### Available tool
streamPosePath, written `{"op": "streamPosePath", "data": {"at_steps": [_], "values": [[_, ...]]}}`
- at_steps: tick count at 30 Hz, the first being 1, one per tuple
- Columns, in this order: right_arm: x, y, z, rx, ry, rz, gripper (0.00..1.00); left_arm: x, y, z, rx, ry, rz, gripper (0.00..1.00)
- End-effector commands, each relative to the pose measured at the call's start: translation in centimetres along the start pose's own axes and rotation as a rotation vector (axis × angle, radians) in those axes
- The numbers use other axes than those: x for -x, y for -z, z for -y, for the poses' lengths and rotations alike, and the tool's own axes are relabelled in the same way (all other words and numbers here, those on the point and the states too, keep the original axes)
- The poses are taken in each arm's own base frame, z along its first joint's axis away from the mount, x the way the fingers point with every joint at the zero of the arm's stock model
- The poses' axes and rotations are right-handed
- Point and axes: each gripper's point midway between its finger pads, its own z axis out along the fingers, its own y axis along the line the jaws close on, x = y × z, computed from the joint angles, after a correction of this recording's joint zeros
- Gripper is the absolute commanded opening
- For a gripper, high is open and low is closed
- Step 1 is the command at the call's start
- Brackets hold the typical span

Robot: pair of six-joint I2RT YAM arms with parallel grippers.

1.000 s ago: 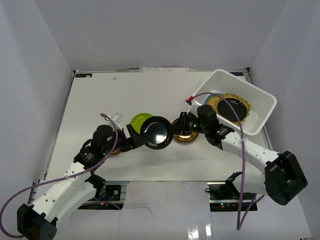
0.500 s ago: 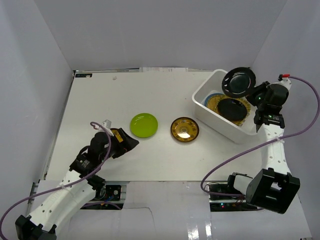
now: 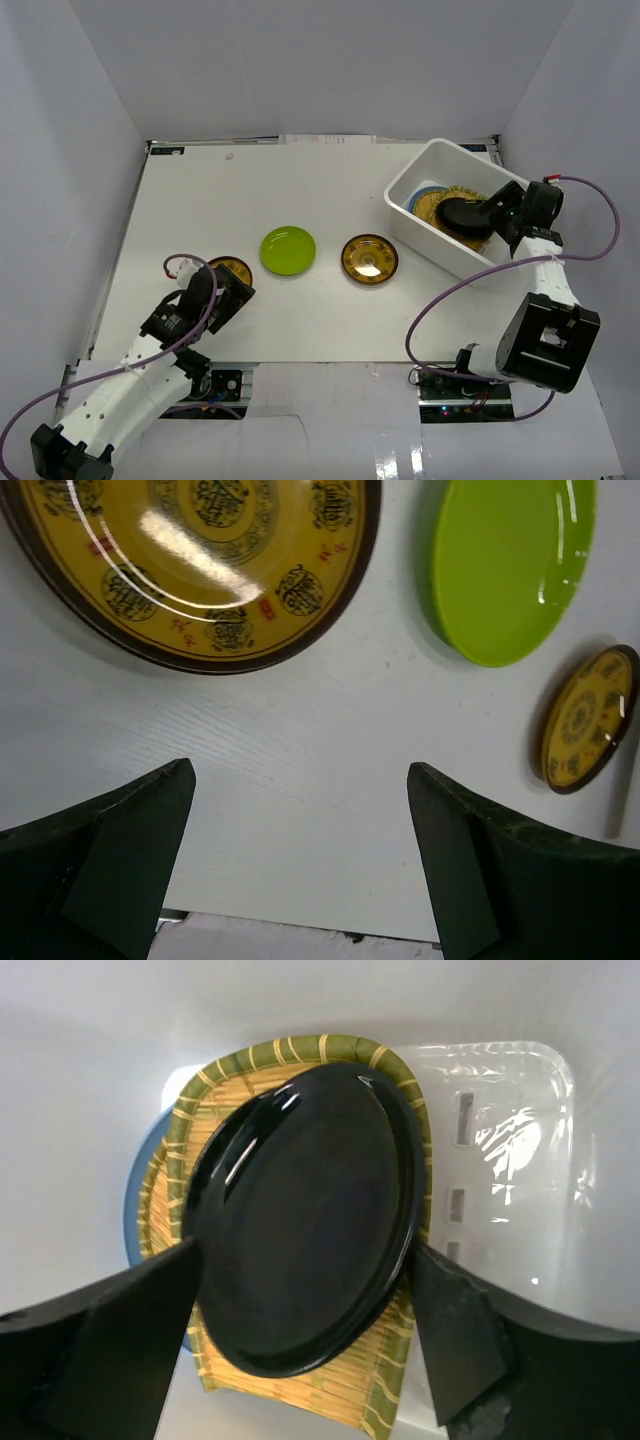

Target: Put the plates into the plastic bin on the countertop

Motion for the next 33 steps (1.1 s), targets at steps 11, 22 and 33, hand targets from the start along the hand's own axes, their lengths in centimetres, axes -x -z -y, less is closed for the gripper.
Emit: {"op": "streamPosePath", "data": {"at_steps": [11, 22, 33], "values": [[-6.9, 9.9, -21.8, 0.669, 0.315, -0.003, 0.96, 2.1, 1.4, -4.4, 0.247, 0.216, 0.137, 0.98], [-27.6, 13.5, -31.5, 0.967, 0.674, -0.417, 0.86, 5.7, 0.9, -5.2, 0.299, 0.286, 0.356, 0.98], [-33.8, 5.5, -27.5, 0.748, 0.763, -0.52, 0.85, 4.8, -2.8, -5.2, 0.357, 0.214, 0.31, 0.98]]}}
